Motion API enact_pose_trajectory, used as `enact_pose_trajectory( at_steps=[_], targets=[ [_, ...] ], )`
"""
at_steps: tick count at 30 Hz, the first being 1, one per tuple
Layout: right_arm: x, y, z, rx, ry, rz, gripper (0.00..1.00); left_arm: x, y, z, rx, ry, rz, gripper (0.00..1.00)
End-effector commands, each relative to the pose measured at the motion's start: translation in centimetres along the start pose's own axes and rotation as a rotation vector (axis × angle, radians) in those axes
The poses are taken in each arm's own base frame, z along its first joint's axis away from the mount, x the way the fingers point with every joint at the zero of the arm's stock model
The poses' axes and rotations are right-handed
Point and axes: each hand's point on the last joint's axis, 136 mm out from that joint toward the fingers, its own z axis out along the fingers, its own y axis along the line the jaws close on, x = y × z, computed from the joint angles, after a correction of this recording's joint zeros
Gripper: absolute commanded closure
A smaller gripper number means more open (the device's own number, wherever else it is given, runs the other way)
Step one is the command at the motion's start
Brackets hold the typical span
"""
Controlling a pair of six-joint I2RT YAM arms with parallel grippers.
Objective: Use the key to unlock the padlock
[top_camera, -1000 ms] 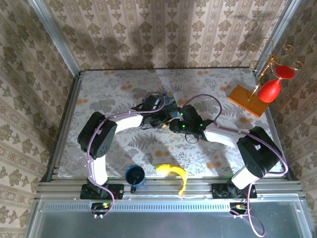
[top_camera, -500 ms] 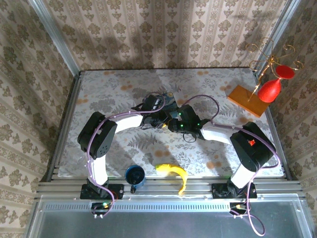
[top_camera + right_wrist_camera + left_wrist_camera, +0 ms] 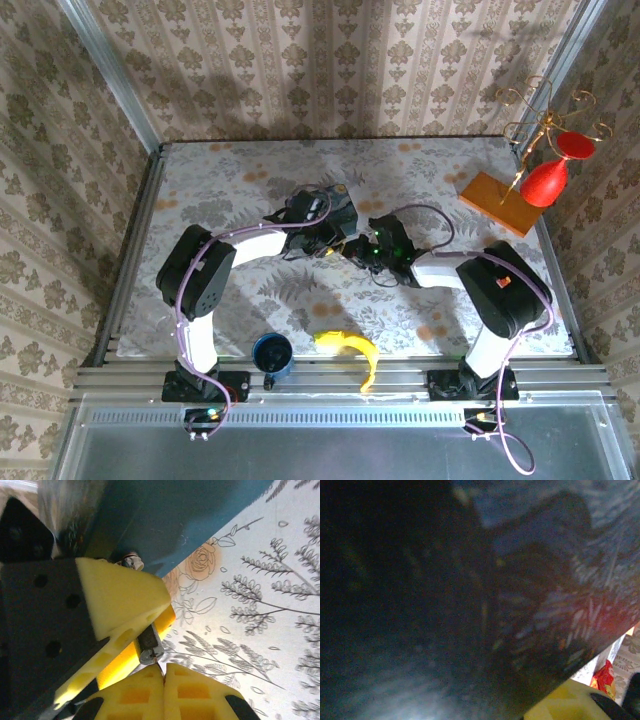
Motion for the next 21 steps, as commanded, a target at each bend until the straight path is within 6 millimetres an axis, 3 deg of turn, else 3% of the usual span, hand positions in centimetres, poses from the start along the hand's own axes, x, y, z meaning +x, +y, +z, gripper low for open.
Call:
enact_pose_trajectory(
  at_steps=[1,10,13,20,21],
  targets=[
    [-0.1,-0.4,1.0,-0.100,-0.011,0.259,1.00,3.1,-0.2,-0.5,0.016,0.124,-0.022,1.00],
    [-0.4,-1.2,2.4,-0.314,-0.049,0.567,1.00,3.1,-1.0,-0.7,0.041,0.118,-0.013,1.00],
    [-0.4,-0.8,2.3,-0.320,-0.063,0.556,1.00,3.0,-1.1,-0.7,0.057,0.110,-0.020,1.00],
    [-0.9,-0.7,1.9,-0.326,-0.093,0.578,1.00,2.6,-1.2,-0.7,0.103,0.096,-0.045,0.72],
    [-0.9,-0.8,1.9,-0.325,-0.091,0.582,1.00,2.5,-1.2,-0.8,0.105,0.091,-0.047,0.63]
  ],
)
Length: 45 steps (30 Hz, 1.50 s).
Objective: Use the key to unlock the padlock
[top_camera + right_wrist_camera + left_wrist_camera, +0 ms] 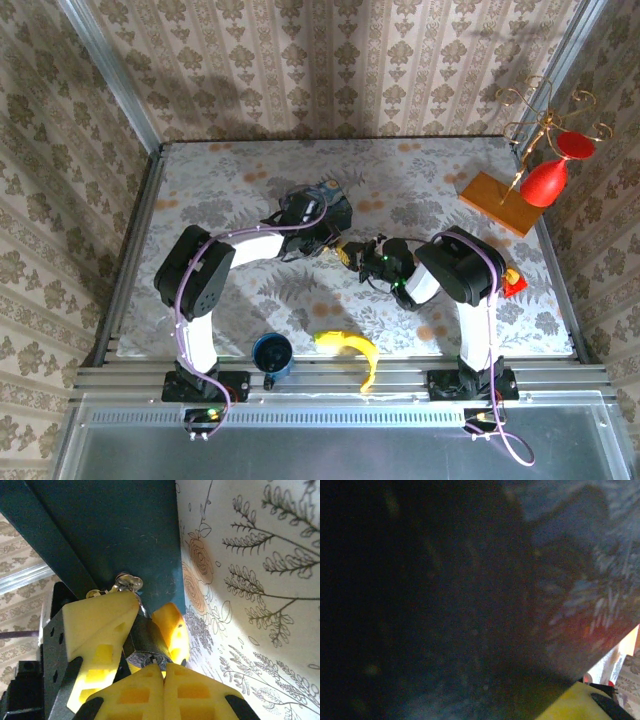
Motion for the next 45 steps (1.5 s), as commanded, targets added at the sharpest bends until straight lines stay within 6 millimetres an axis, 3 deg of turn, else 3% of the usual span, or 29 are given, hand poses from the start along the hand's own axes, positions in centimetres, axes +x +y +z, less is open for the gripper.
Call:
enact_pose_trajectory(
  at_steps=[1,2,5,10,17,23,27,31,39,45],
  targets=[
    [-1.0,-0.7,0.2,0.009,-0.066,0.048,1.00,3.9,-1.8,-1.2,0.083,0.165,-0.043,0.55],
    [-1.1,-0.8,0.1,0.011,-0.069,0.049,1.00,3.8,-1.8,-1.3,0.084,0.159,-0.041,0.54],
    [-1.2,-0.8,0.2,0.010,-0.071,0.053,1.00,3.4,-1.6,-1.8,0.079,0.139,-0.037,0.24],
    [-1.2,-0.7,0.4,0.007,-0.071,0.064,1.00,2.7,-1.0,-2.9,0.066,0.107,-0.027,0.00],
    [-1.3,-0.8,0.4,0.009,-0.073,0.060,1.00,1.5,-1.1,-5.3,0.061,0.051,0.037,0.00],
    [-1.4,-1.3,0.1,0.021,-0.080,0.064,1.00,-0.9,-3.0,-10.1,0.036,-0.092,0.209,0.00],
    [-1.2,-1.2,-0.4,0.020,-0.083,0.054,1.00,-3.4,-3.0,-13.8,-0.054,-0.233,0.313,0.00],
    [-1.0,-1.6,-1.3,0.033,-0.086,0.052,1.00,-4.6,-3.0,-16.2,-0.095,-0.328,0.366,0.00],
    [-0.5,-1.5,-3.7,0.036,-0.107,0.028,1.00,-4.1,-2.4,-16.9,-0.122,-0.357,0.397,0.00],
    [-0.5,-1.5,-2.8,0.041,-0.088,0.008,1.00,-4.6,-2.4,-16.6,-0.145,-0.377,0.426,0.00]
  ],
)
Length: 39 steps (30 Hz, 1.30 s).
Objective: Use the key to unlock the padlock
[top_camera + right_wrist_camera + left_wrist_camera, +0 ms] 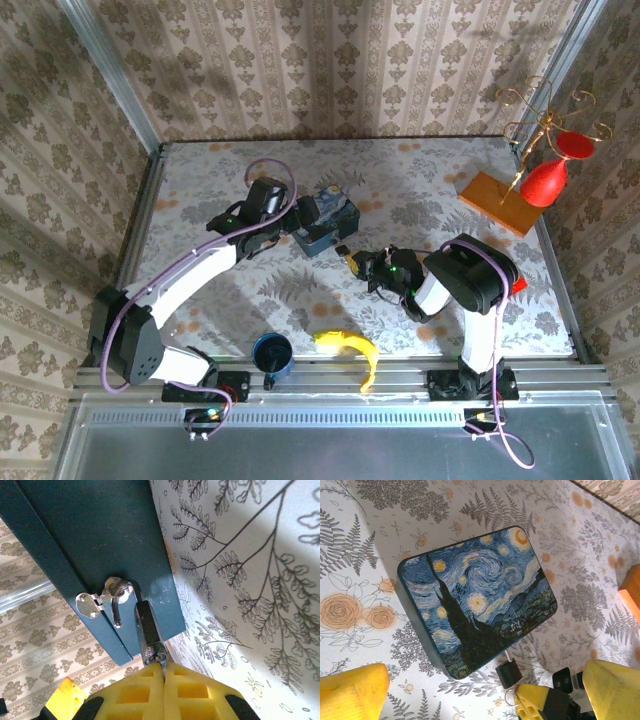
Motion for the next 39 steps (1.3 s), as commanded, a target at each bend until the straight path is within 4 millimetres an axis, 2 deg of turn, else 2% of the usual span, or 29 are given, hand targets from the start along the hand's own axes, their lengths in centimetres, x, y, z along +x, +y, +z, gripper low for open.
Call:
enact_pose_trajectory(
  at_steps=[1,5,8,13,20,27,31,39],
  targets=[
    [-0.3,-0.1,0.9,0.011,-0.007,-0.035,0.99,-0.6,0.8,0.1,-0.049,-0.031,0.057,0.00],
    [-0.2,0.5,2.2,0.000,0.012,-0.068,0.84,-1.2,1.6,1.0,-0.071,-0.027,0.065,0.00],
    [-0.4,0.2,2.6,0.019,0.007,-0.091,0.73,-1.6,2.1,1.7,-0.083,-0.014,0.063,0.00],
    [-0.9,-0.1,1.7,0.054,-0.021,-0.115,0.65,-2.5,2.8,1.9,-0.105,-0.024,0.068,0.00],
    [-1.3,0.4,-0.7,0.178,-0.053,-0.270,0.65,-3.9,3.3,2.1,-0.112,-0.027,0.103,0.00],
    [-1.2,3.1,-2.8,0.480,0.031,-0.682,0.66,-4.3,3.7,3.0,-0.188,0.052,0.240,0.00],
    [-1.9,3.8,-2.5,0.526,0.077,-0.767,0.69,-3.7,5.0,4.0,-0.271,0.110,0.273,0.00],
    [-2.7,2.7,0.5,0.545,0.159,-0.784,0.74,-1.6,6.7,6.2,-0.368,0.205,0.329,0.00]
  ],
)
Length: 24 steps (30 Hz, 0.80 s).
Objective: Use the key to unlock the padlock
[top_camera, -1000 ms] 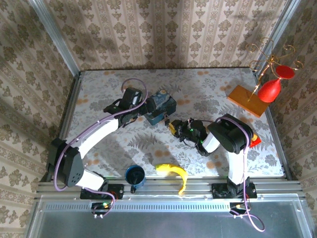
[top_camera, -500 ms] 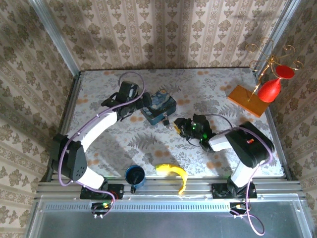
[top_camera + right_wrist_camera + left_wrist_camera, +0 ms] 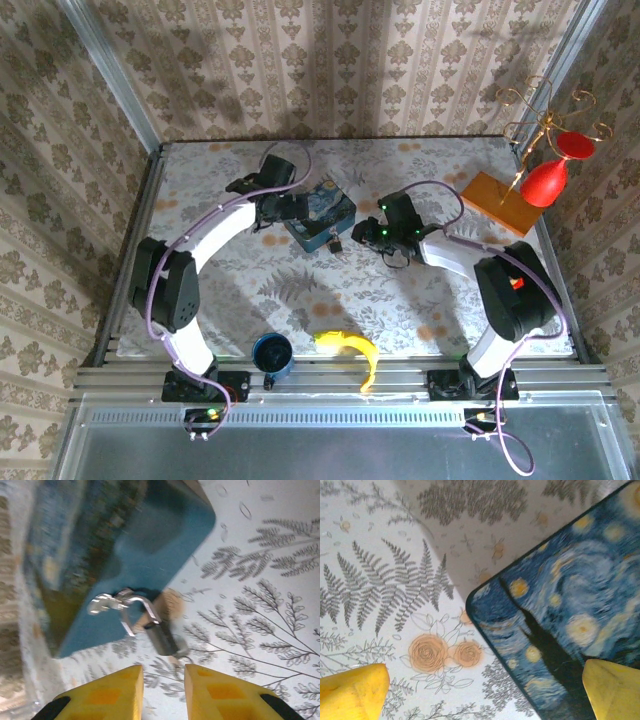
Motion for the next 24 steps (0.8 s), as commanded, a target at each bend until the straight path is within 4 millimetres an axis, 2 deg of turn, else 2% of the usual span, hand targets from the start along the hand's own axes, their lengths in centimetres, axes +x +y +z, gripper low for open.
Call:
enact_pose_trajectory(
  at_steps=[1,12,17,24],
  targets=[
    [1.2,-0.3,1.1,0.001,0.082,-0.047,0.74,0.8,0.6,0.2,-0.058,0.039,0.056,0.00],
    [1.7,1.1,3.7,-0.067,0.126,-0.058,0.73,3.4,2.1,2.8,-0.113,0.123,0.046,0.00],
    [1.5,1.5,4.5,-0.081,0.135,-0.058,0.72,3.7,2.9,3.3,-0.129,0.135,0.035,0.00],
    [1.4,1.9,5.6,-0.080,0.149,-0.064,0.72,4.0,2.6,3.8,-0.113,0.147,0.026,0.00]
  ],
)
